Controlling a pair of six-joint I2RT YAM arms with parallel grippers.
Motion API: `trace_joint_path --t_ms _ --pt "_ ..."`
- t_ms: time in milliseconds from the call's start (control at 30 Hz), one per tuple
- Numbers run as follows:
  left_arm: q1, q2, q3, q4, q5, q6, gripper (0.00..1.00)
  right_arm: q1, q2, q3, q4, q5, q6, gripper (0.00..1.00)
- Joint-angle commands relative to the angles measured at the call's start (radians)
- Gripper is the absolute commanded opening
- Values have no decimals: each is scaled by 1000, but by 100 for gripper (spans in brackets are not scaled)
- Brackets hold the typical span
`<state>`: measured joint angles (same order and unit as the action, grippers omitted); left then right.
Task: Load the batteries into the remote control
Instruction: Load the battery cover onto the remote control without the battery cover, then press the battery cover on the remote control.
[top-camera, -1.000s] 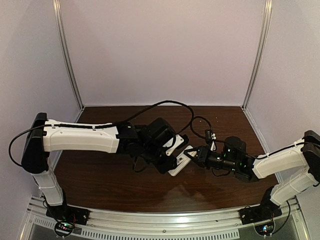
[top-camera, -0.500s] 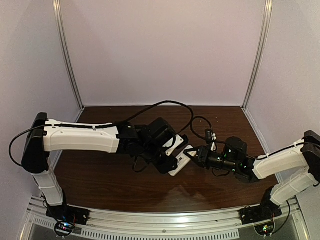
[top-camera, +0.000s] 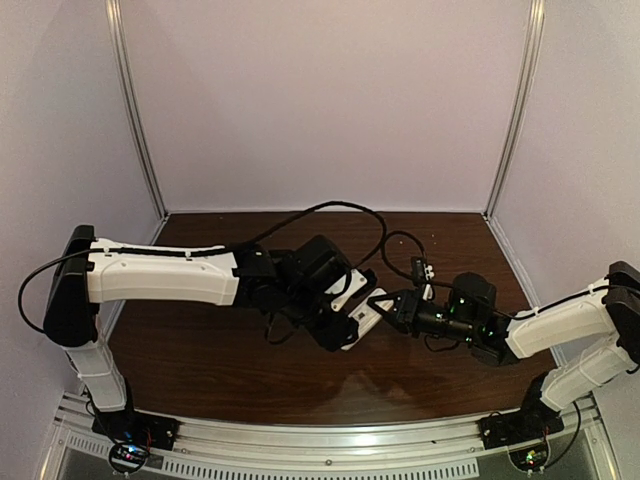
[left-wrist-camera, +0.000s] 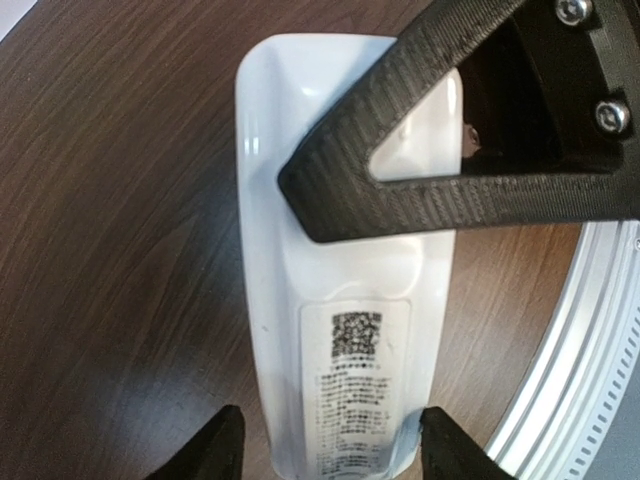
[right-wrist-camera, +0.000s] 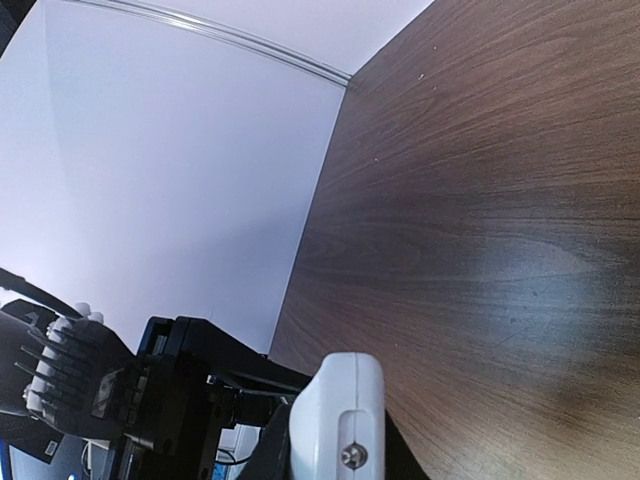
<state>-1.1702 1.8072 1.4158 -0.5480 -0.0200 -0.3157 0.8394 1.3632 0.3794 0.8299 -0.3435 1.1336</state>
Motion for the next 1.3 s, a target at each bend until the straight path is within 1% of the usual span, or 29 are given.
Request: trace_joint_path --t_ms 0,67,133,167,200,400,467,767,1100,1267 --pt "12 -45 -22 31 18 21 69 -6 -30 -8 70 -31 18 0" --pt "13 -80 -46 55 20 21 81 -8 -26 -8 72 -40 19 0" --pt "23 -113 -75 90 69 19 92 -10 -20 -7 76 -53 22 0" --pt "30 -131 -88 103 85 18 96 -12 -19 -5 76 -59 22 0" --pt "38 -150 -105 119 107 16 97 -13 -15 -5 76 -64 23 0" --pt "100 -284 -248 253 248 -11 97 -14 4 -4 114 -105 38 0" --pt "119 -306 -273 270 273 -19 96 -13 11 -2 134 -118 43 0" --pt "126 -276 -263 253 269 -24 85 -13 37 13 198 -158 70 0" --pt "126 -237 -246 233 248 -17 83 -14 40 19 209 -167 79 0" --pt "126 -217 -235 212 215 -18 83 -14 44 24 218 -170 88 0"
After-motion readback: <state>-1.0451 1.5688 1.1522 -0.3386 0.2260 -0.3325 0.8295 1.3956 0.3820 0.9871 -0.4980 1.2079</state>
